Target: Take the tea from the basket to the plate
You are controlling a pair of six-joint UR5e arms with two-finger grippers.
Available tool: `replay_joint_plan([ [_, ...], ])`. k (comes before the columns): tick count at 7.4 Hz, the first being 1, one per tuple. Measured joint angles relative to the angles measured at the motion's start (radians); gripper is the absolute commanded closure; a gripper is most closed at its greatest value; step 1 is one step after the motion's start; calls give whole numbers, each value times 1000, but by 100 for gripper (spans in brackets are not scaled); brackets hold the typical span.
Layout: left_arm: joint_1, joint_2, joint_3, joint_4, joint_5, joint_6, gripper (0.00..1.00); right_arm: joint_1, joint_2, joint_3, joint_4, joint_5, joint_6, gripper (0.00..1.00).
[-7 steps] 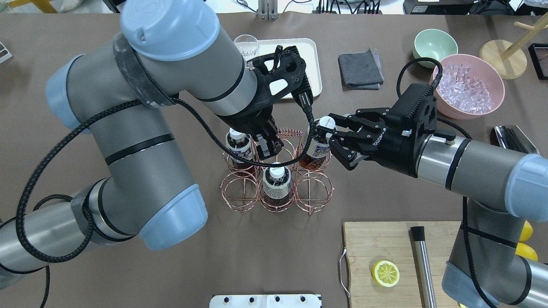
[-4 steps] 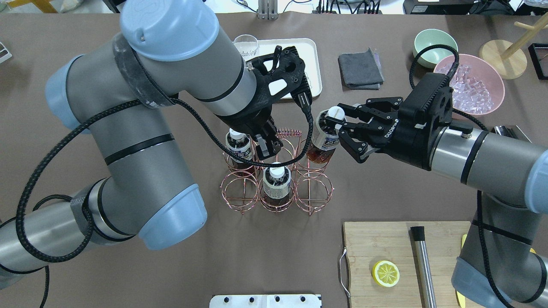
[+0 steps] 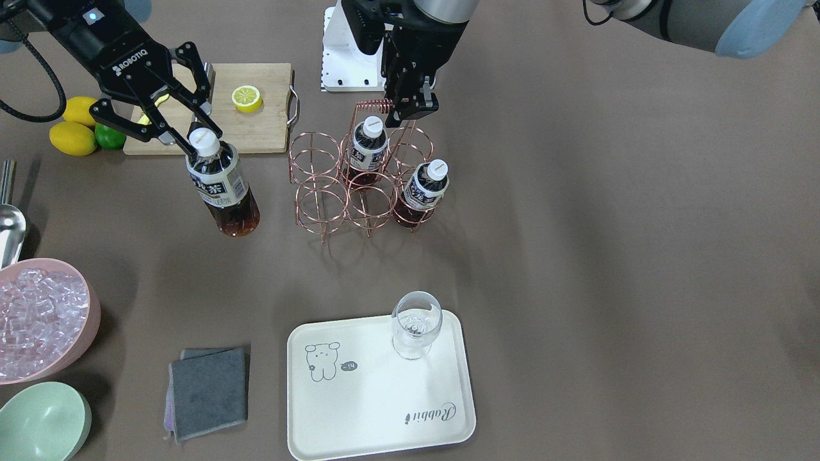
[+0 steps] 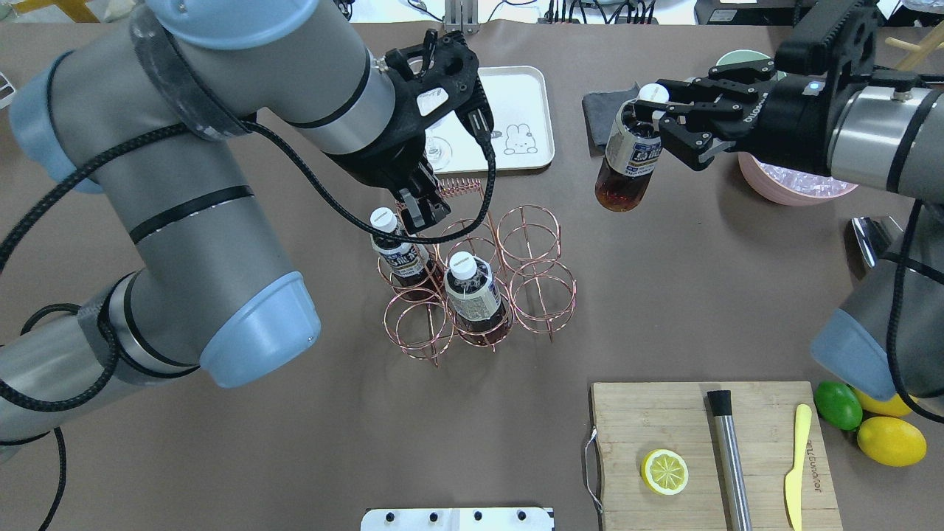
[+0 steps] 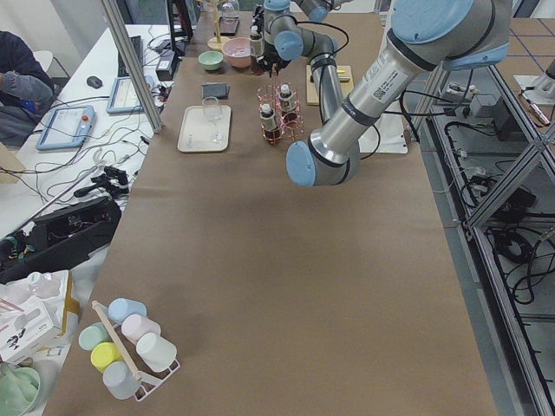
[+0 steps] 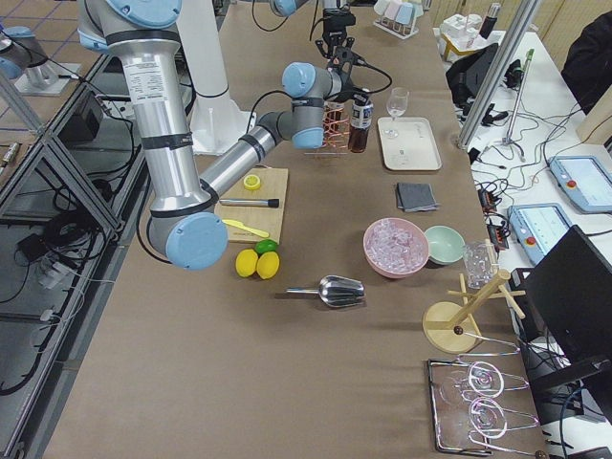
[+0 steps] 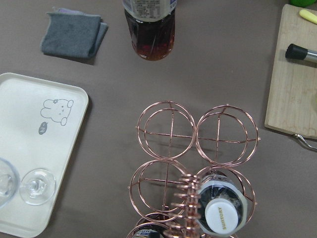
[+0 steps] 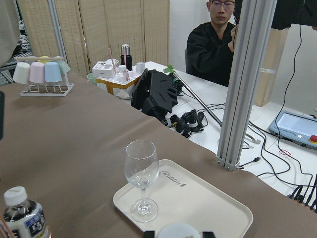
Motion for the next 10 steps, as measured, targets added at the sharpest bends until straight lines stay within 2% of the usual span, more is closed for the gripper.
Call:
replay_joint_plan([
  [4,-87,-15,-9,78,-48,2,100,29,252,-291,-1,8,19,100],
  [10,-242,-14,-10,137,-135,22,100,36,472,-576,22,-13,63,100],
])
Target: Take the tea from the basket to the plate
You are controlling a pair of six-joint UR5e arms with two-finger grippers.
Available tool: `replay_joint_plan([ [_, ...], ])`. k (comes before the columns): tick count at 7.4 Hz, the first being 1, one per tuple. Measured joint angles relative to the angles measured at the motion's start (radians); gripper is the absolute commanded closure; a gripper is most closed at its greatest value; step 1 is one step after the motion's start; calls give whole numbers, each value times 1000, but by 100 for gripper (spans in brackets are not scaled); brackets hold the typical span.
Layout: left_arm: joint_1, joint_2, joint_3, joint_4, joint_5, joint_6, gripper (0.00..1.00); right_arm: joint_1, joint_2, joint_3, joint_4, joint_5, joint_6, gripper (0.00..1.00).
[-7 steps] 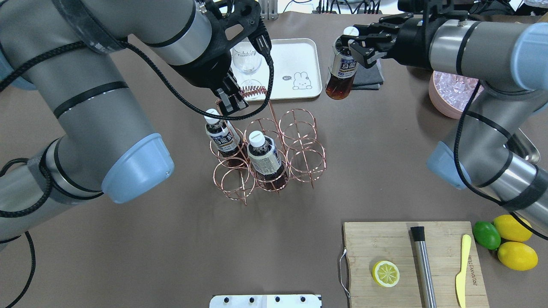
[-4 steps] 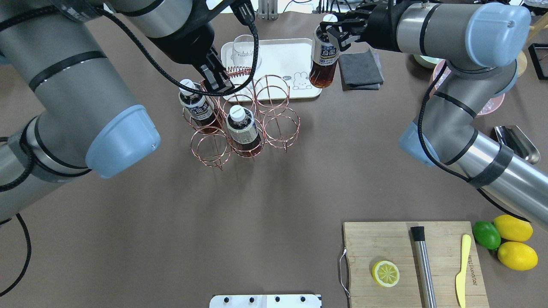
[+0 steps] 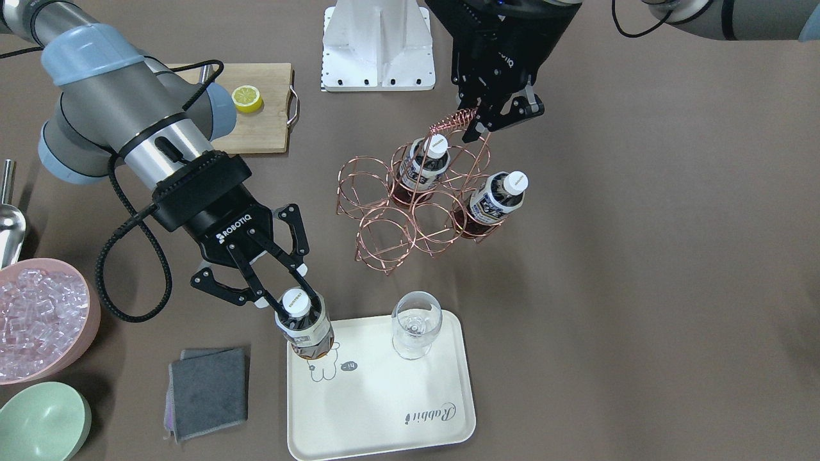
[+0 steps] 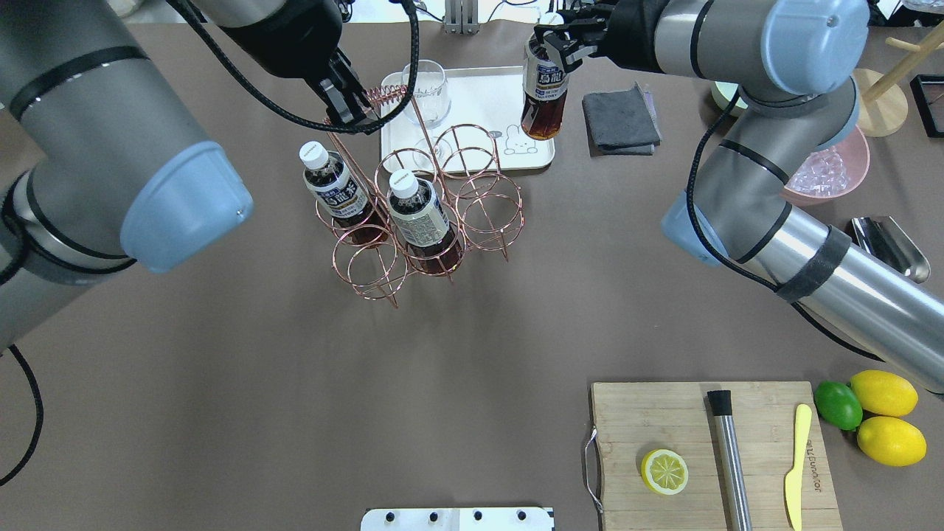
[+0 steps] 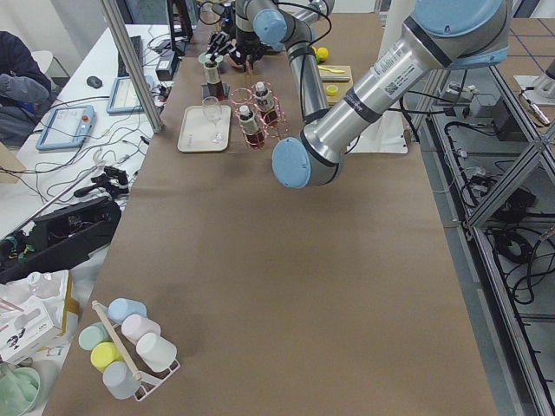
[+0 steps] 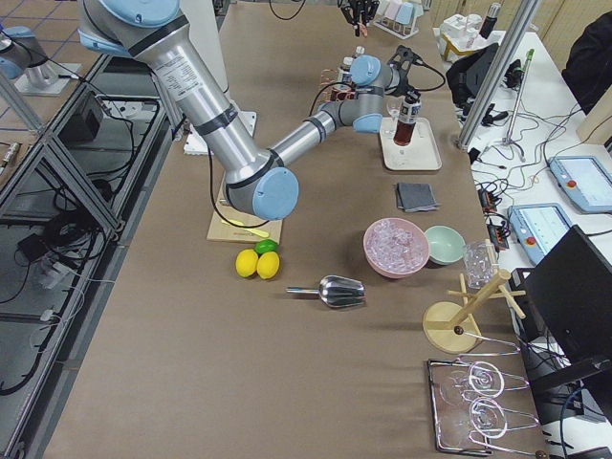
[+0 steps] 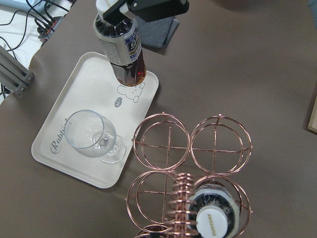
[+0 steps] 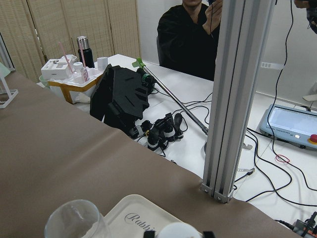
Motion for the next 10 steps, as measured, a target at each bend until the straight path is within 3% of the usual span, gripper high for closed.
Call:
replay_joint_plan([
  [4,-131,93,-55,70,-101,171,100,-3,112,-197,69,-55,36,100],
  [7,-187,213,-147,75,-144,250,100,-34,129,-237,89,-104,47,100],
  [10,-314,338,-215,131,-199,310,100,-64,130,-291,159,-171,62,100],
])
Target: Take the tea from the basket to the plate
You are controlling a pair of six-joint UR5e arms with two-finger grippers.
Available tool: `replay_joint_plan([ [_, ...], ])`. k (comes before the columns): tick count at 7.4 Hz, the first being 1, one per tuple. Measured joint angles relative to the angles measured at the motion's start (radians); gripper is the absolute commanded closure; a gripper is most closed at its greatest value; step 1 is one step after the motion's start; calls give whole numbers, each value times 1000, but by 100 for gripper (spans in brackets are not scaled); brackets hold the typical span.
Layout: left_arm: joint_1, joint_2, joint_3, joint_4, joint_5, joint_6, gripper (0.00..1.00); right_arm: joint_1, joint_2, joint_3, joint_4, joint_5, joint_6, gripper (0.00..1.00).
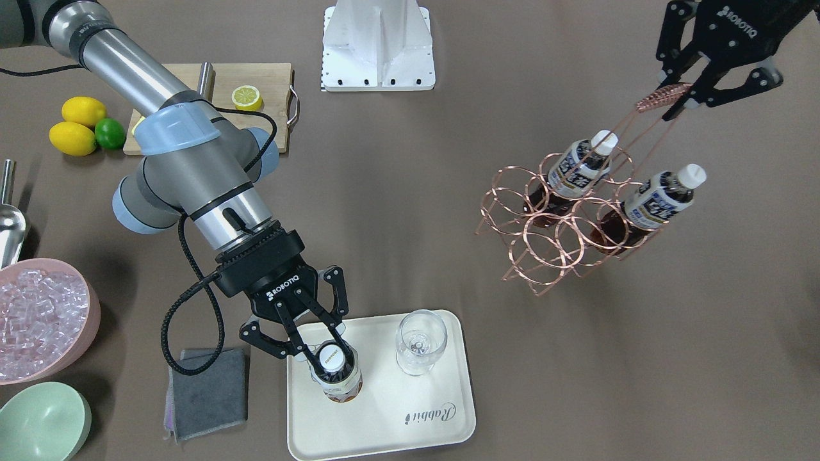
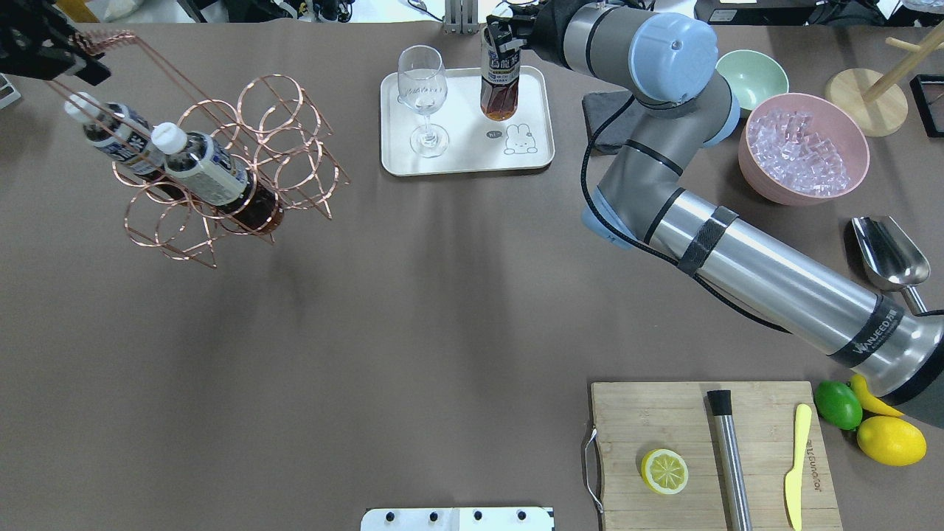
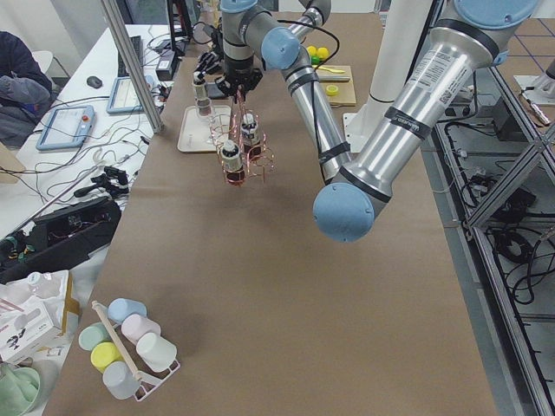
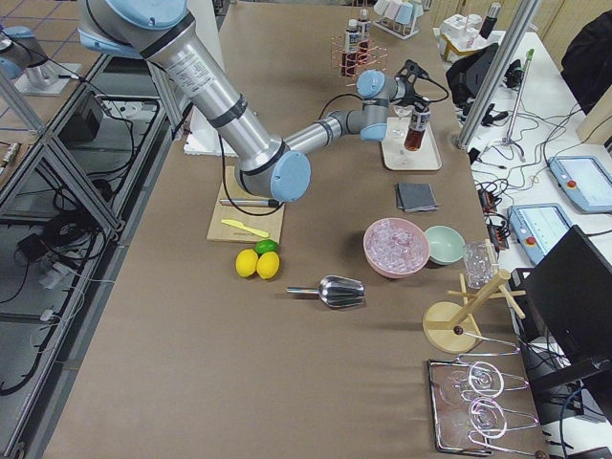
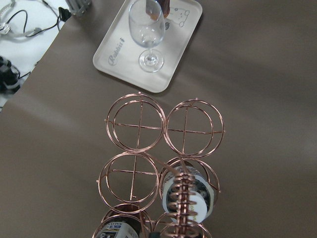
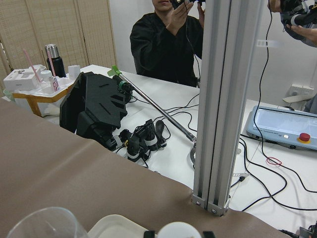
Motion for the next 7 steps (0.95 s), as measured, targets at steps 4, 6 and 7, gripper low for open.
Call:
replay_joint_plan([
  [4,-158,194,-81,145,47,364,100,-17,-10,-32,40,-18,1,100],
  [6,-214,241,-81,169,69,548,100,-22,-16,-33,43,-22,1,100],
  [7,-233,264,-77,172,89,647,100,-24,-20,-35,53,-26,1,100],
])
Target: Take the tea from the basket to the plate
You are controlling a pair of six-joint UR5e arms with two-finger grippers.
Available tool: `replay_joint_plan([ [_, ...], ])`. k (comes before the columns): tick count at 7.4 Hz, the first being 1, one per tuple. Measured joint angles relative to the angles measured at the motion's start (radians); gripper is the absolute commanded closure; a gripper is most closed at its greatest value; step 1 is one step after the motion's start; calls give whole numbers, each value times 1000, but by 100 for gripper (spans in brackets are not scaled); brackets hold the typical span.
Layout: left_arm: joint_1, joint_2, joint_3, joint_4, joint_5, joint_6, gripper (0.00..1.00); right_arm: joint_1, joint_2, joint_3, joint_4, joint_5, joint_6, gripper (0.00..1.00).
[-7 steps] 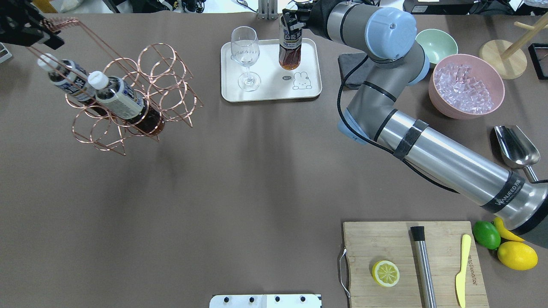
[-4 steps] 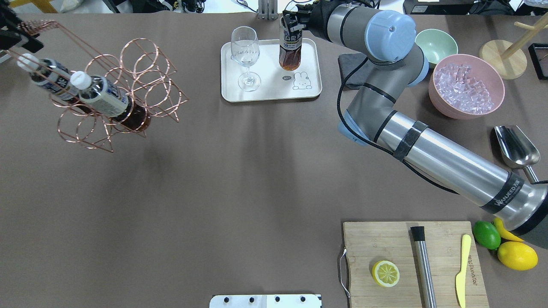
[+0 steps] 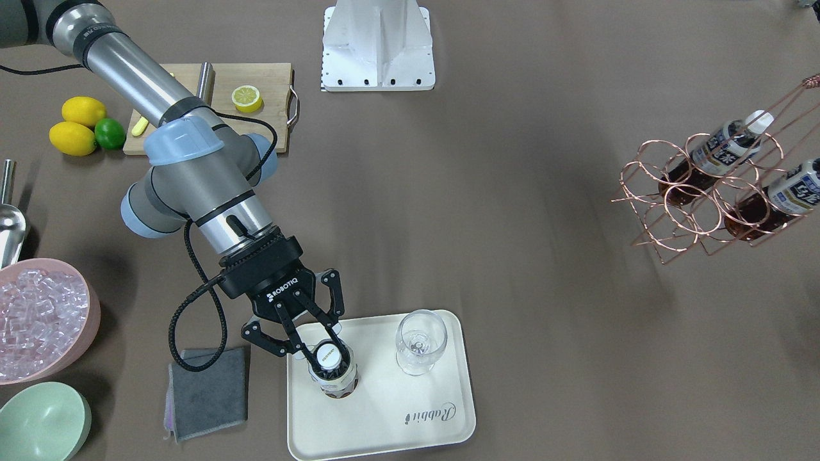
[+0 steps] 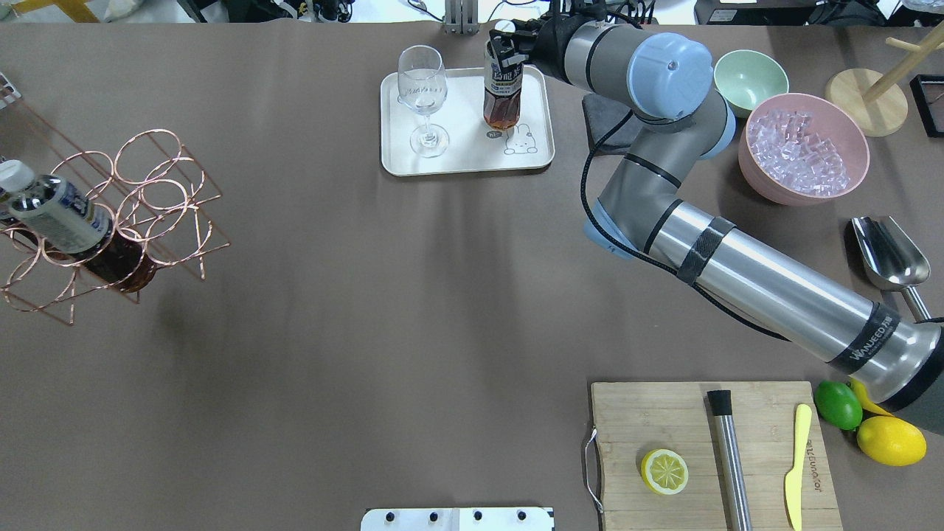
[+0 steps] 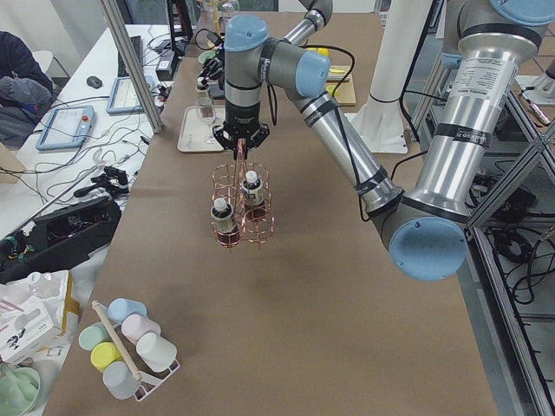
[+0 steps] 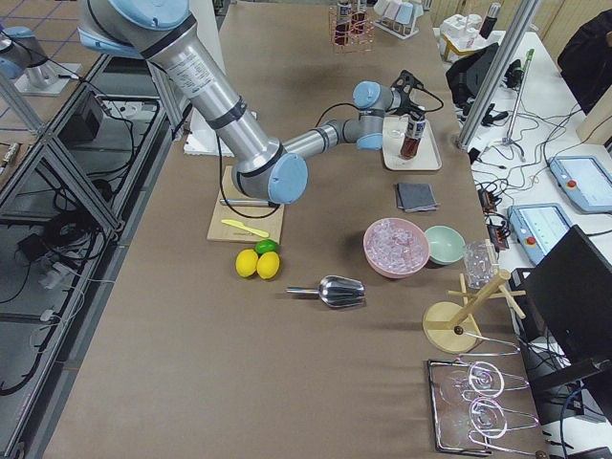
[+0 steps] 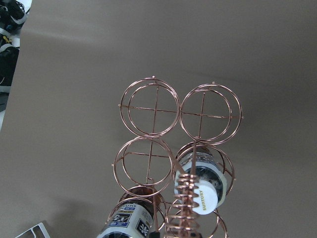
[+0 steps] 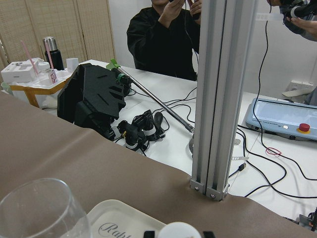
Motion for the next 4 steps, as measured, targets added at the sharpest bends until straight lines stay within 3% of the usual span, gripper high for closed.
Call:
replay_joint_plan([
  [1,-14,21,18,0,12,83,100,-2,-3,-1,8,-3,0,100],
  [2,-30,33,55,-6,19,155,100,-3,-5,-2,12,-4,0,46],
  [3,-44,37,102,-23,23,207,100,-3,-5,-3,13,-4,1,1],
  [4,-55,40,153,-57,25,233,100,-3,-5,-3,14,-5,2,0],
])
